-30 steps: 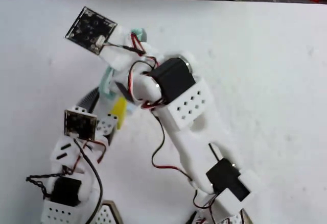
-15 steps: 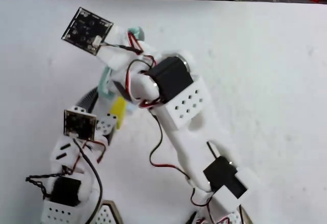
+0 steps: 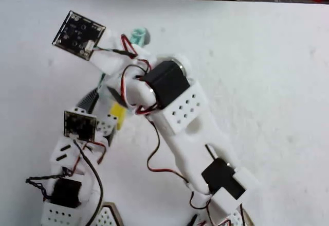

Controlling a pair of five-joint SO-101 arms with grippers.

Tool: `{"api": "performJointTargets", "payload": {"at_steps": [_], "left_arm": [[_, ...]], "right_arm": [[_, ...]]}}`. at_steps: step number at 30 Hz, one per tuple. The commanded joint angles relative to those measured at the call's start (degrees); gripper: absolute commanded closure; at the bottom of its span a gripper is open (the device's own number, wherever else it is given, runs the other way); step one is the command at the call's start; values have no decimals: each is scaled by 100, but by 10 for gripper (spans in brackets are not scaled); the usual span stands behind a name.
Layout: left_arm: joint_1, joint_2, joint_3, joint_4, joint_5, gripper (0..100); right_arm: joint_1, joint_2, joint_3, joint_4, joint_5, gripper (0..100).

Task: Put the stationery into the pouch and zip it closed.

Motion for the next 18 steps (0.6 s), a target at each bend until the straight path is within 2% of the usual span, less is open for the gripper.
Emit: {"api": "performJointTargets", "payload": {"at_steps": [1,6,14,16,18], "left_arm": [[-13,-84,-123,-9,-44,782],[-4,-84,-123,-9,-44,782],[-4,-84,-114,-18,-44,782],[-4,-84,-88,-105,-35,782],[-4,-84,-62,-141,-35,782]], "right_arm": [[312,127,273,136,-123,801],[365,119,967,136,-123,801],[312,-48,1011,136,-158,803],[242,-48,1081,136,-158,851],[215,-48,1160,127,-158,953]]}}
